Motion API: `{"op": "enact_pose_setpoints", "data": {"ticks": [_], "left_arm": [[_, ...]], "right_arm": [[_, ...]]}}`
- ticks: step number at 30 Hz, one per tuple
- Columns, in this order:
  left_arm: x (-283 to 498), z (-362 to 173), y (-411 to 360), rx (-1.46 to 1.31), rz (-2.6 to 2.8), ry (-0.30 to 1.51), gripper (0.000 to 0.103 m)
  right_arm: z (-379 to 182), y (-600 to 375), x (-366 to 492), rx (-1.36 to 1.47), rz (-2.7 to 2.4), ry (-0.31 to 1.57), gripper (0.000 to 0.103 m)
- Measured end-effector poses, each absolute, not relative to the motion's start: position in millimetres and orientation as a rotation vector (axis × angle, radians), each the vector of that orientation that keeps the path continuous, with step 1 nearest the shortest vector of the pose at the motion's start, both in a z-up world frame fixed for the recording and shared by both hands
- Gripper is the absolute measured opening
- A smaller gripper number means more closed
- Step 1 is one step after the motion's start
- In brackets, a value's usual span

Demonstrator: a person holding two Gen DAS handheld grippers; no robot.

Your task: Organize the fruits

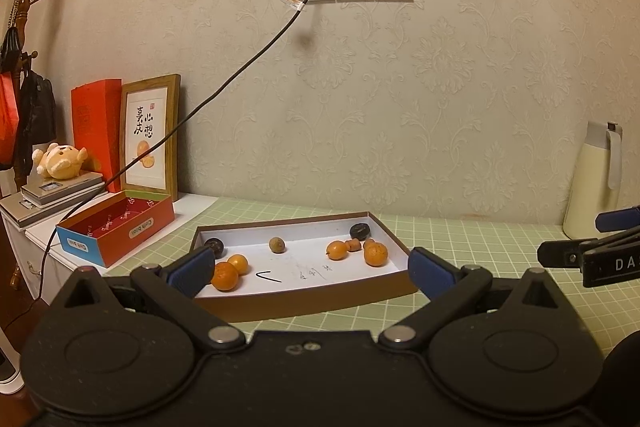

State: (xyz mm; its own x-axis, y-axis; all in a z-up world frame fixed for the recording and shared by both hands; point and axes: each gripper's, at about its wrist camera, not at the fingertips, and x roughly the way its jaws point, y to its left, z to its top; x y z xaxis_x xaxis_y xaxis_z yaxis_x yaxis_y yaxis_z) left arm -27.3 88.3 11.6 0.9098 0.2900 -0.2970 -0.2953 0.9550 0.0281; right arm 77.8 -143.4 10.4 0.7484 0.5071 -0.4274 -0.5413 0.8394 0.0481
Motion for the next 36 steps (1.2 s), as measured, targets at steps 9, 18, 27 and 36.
{"op": "enact_pose_setpoints", "data": {"ticks": [9,18,27,36], "left_arm": [[-27.6,12.0,88.7,-0.018,0.302,0.300,0.097],[-27.0,12.8,88.1,-0.015,0.301,0.293,0.097],[-28.3,12.6,87.7,-0.006,0.315,0.282,0.097],[-31.1,12.3,88.7,-0.006,0.301,0.272,0.097]], "right_arm": [[10.6,-143.4,77.7,-0.081,0.574,0.444,0.103],[10.9,-143.8,77.9,-0.082,0.574,0.443,0.103],[11.1,-144.2,78.0,-0.079,0.573,0.440,0.103],[11.3,-144.1,77.5,-0.077,0.571,0.439,0.103]]}}
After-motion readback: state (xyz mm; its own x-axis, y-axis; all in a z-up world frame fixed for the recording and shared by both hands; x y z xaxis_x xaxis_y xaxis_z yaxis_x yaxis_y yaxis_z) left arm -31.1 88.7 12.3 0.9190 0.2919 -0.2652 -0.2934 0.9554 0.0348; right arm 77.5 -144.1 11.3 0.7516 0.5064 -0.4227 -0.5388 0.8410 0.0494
